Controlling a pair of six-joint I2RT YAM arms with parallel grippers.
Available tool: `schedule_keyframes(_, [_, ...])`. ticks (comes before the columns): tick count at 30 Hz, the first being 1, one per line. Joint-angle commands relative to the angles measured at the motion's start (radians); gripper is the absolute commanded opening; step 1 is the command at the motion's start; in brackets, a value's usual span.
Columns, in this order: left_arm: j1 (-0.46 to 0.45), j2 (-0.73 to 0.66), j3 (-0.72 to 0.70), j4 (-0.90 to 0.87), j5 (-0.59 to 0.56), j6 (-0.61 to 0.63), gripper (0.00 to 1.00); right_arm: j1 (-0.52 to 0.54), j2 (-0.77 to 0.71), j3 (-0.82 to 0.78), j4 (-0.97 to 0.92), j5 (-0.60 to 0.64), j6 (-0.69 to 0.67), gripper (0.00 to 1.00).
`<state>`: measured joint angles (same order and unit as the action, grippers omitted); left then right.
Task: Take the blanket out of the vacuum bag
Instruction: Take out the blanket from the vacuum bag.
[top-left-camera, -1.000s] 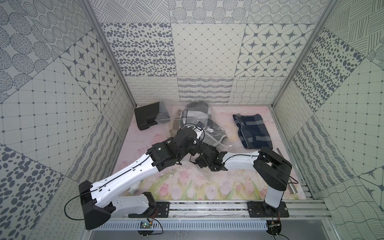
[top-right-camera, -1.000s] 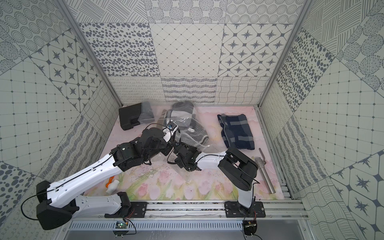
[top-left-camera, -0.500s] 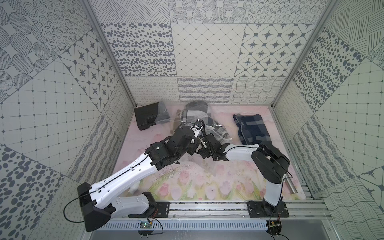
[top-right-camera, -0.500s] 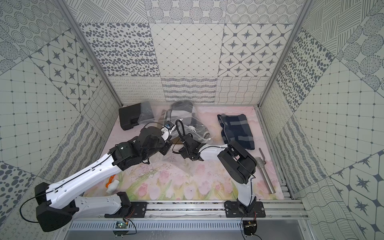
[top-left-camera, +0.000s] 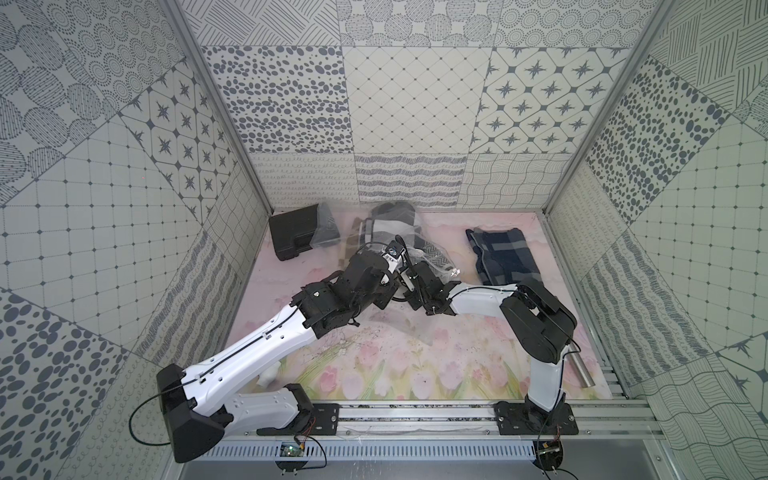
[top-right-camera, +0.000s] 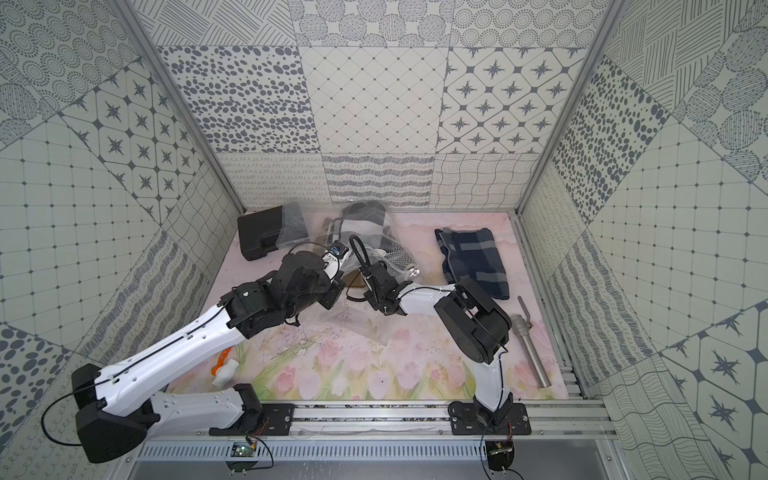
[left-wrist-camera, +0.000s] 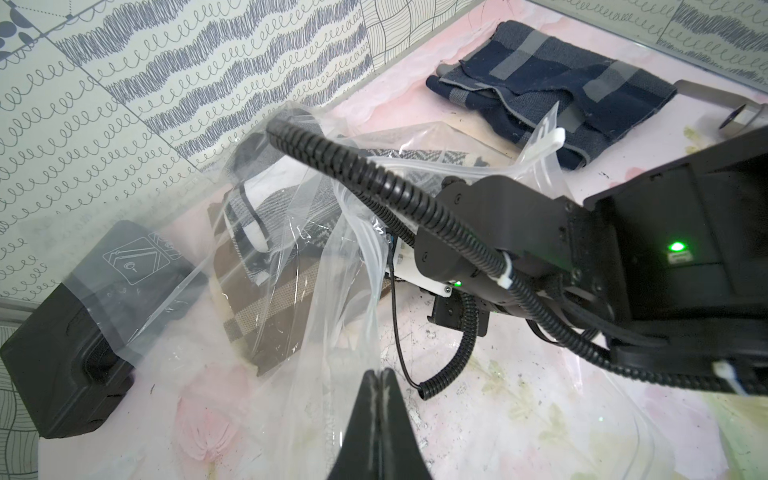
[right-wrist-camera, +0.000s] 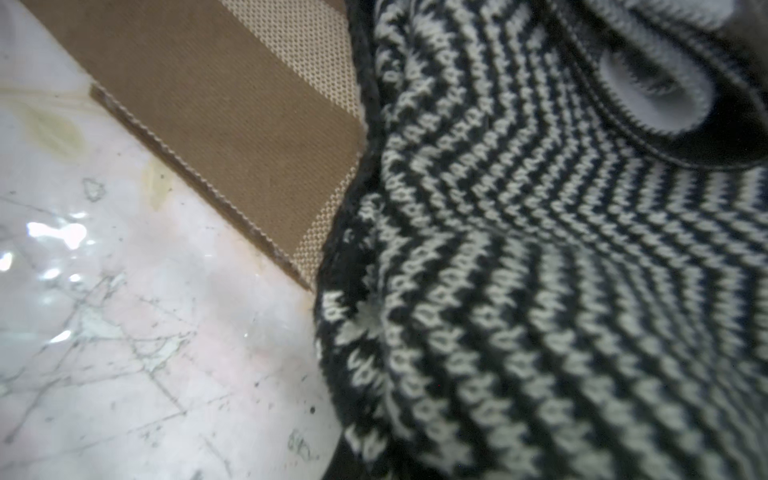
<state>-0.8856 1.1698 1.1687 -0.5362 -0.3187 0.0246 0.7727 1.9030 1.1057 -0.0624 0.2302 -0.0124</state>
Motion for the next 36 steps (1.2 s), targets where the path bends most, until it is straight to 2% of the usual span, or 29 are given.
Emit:
schedule_keyframes(1, [0.008,0.016,0.002,0.059,0.053,-0.019,0.00,-0.014,-0.123,0.002,-0.062,-0.074,0.081,0.12])
schedule_keyframes(6, [0.008,0.020,-0.020,0.083,0.076,-0.024,0.00,-0.011,-0.212,0.100,-0.268,-0.284,0.237,0.13])
schedule_keyframes(13, [0.008,0.043,-0.042,0.148,0.091,-0.028,0.00,-0.001,-0.319,0.042,-0.239,-0.482,0.431,0.21])
schedule_keyframes(15, [0.008,0.050,-0.049,0.166,0.101,-0.033,0.00,0.012,-0.316,0.048,-0.242,-0.518,0.487,0.21])
schedule_keyframes(22, [0.006,0.056,-0.058,0.183,0.116,-0.039,0.00,0.045,-0.399,0.008,-0.279,-0.491,0.561,0.20])
schedule_keyframes(23, [0.007,0.053,-0.061,0.186,0.116,-0.040,0.00,0.047,-0.406,0.011,-0.302,-0.491,0.546,0.30])
schedule_keyframes(24, [0.007,0.051,-0.064,0.187,0.116,-0.040,0.00,0.055,-0.408,0.016,-0.331,-0.467,0.520,0.50])
schedule_keyframes(25, [0.007,0.047,-0.067,0.189,0.115,-0.042,0.00,0.075,-0.411,0.013,-0.361,-0.395,0.478,0.57])
schedule_keyframes(27, [0.005,0.039,-0.074,0.192,0.119,-0.048,0.00,0.093,-0.405,-0.033,-0.335,-0.291,0.408,0.62])
schedule_keyframes(29, [0.006,0.032,-0.082,0.193,0.119,-0.051,0.00,0.093,-0.370,-0.064,-0.305,-0.223,0.354,0.79])
schedule_keyframes(30, [0.006,0.029,-0.082,0.186,0.116,-0.051,0.00,0.094,-0.351,-0.071,-0.295,-0.196,0.333,0.82])
schedule_keyframes(36, [0.008,-0.005,-0.088,0.152,0.088,-0.050,0.00,0.090,-0.231,-0.056,-0.217,-0.135,0.264,0.85])
